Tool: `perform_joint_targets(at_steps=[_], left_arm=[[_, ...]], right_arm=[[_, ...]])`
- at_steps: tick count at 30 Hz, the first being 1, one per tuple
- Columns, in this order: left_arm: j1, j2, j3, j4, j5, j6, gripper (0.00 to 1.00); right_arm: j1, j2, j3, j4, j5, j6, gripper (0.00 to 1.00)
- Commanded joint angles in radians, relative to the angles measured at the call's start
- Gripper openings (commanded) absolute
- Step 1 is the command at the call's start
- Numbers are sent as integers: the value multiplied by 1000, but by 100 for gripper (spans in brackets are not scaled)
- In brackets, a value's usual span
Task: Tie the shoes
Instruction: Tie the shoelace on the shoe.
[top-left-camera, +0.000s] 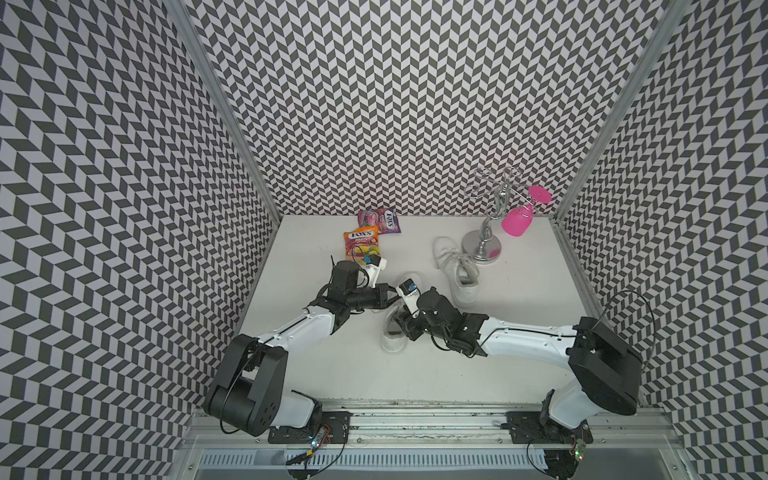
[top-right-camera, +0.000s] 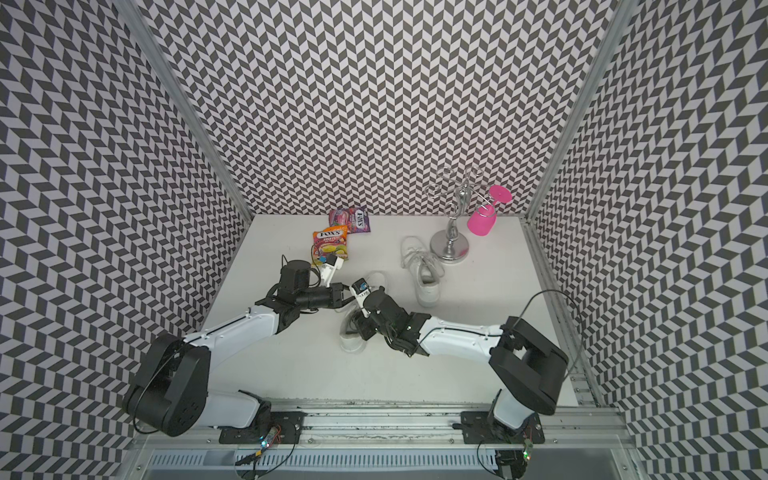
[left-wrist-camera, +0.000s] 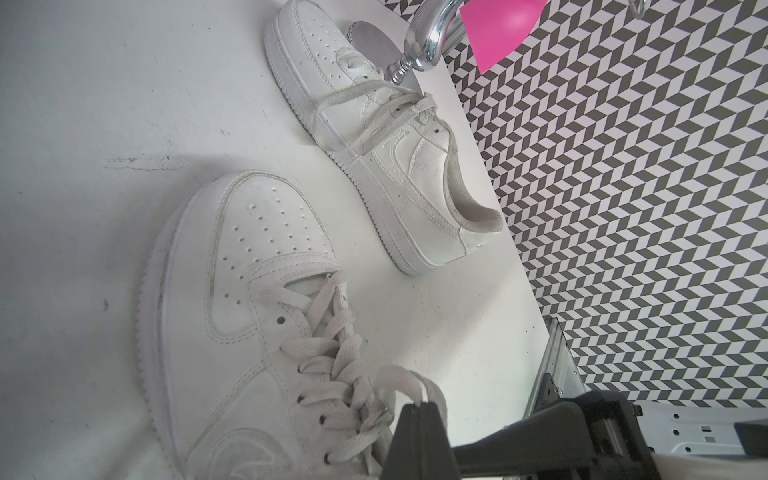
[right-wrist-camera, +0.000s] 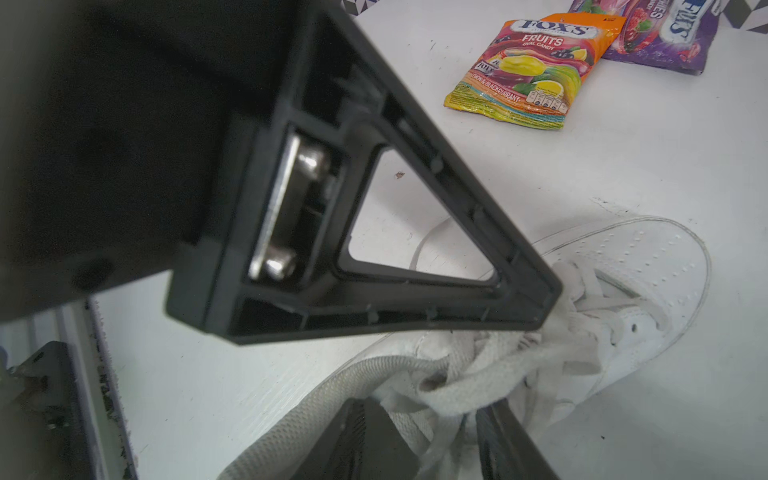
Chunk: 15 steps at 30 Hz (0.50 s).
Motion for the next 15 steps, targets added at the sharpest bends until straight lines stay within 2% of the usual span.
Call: perform_joint_targets(at_steps=[1, 10, 12, 15], left_arm=[[8, -1, 24, 15, 13, 21, 0], [10, -2, 20, 18, 14, 20, 0], [10, -4, 18, 18, 15, 20, 0], [11, -7, 18, 17, 12, 20, 0]], right_arm=[[15, 18, 20, -34, 97, -22, 48], [28, 33, 21, -67, 156, -34, 45], [28, 37, 23, -70, 159, -34, 41], [27, 33, 25, -78, 164, -36, 25]])
